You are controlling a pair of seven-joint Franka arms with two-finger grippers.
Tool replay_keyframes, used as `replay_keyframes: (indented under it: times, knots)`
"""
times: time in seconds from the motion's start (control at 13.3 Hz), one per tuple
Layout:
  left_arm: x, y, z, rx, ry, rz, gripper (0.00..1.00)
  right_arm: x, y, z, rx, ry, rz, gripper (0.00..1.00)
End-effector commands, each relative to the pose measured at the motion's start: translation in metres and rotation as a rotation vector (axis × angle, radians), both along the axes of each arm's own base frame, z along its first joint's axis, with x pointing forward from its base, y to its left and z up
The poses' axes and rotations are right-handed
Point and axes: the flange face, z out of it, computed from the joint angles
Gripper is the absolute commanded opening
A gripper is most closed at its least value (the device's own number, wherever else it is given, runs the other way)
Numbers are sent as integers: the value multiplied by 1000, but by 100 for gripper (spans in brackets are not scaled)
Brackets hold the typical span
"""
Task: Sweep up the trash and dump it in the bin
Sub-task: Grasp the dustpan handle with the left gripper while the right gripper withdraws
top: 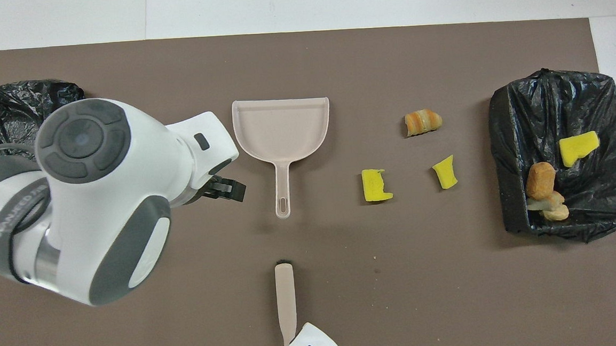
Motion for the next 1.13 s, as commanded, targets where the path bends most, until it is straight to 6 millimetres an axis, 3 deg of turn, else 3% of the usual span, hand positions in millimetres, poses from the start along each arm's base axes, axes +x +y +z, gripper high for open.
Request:
replay_keyframes:
  times: [0.0, 0.23, 0.45, 0.53, 0.6, 0.68, 0.83, 1.05]
  knots:
    - [-1, -58, -54, -1, -4, 78, 100, -1, 3, -15, -6, 0, 9, 91]
    - [-1, -82, -84, 1, 2, 90, 100, -4, -1, -22, -14, 5, 26, 72]
    - [6, -93, -108, -17, -22, 144, 100, -4, -1, -23, -16, 8, 46, 23]
    - [9, -94, -117, -17, -22, 146, 100, -4, -3, -24, -25, 18, 51, 8]
    - [13, -92, -121, -25, -31, 153, 100, -2, -5, -25, -33, 26, 46, 0]
    - [14, -93, -128, -23, -27, 156, 100, 1, -4, -24, -34, 28, 35, 0]
    - [17, -105, -170, 20, -13, 178, 100, 6, -2, -16, -33, 27, -1, 0]
    - [23, -109, -170, 20, -50, 186, 100, 20, -16, 14, -62, 54, -22, 0]
